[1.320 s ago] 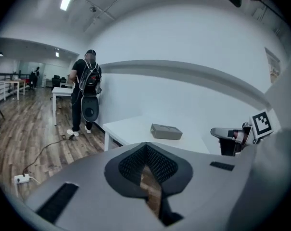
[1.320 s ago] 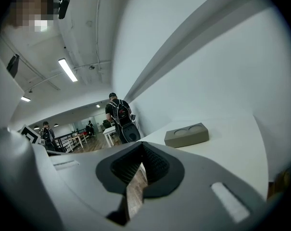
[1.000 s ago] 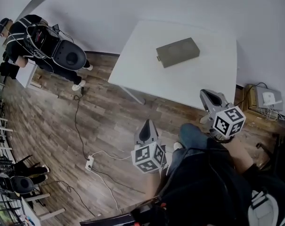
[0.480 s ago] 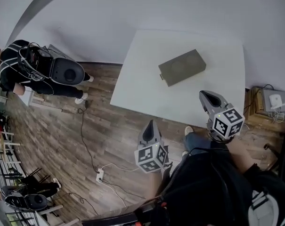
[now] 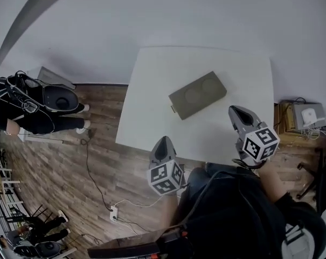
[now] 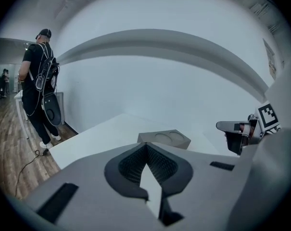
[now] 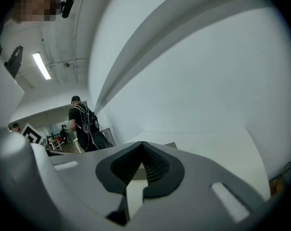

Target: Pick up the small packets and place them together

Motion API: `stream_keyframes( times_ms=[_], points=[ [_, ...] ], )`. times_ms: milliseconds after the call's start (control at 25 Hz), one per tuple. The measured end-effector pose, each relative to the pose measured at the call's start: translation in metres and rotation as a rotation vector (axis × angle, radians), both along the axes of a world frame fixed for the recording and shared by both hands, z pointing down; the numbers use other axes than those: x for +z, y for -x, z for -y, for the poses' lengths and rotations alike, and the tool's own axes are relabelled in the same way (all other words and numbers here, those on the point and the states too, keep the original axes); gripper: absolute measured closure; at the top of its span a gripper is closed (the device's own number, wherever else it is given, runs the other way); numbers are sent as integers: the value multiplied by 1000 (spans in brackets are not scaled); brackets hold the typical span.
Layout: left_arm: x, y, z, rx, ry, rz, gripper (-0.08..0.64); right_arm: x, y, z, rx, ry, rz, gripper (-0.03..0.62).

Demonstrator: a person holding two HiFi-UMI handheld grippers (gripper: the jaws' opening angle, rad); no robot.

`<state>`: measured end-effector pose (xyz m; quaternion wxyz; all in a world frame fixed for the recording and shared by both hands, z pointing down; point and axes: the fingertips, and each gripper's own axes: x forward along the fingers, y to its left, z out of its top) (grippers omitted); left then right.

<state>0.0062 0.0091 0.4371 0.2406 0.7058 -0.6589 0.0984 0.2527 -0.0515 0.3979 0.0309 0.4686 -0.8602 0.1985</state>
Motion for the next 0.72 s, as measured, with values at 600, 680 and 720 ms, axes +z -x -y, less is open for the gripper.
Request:
stream_keyframes(
  times_ms=[600,680,720],
  points=[
    [32,-8,100,321,90,-47,563,10,-31,27,251,50,-11,597],
    [39,-4,114,378,108,-43,563,7,-22,36,267,46,-14,597],
    [42,-2,120,406,112,-49,563,6,-16,42,271,43,-18,597]
  ],
)
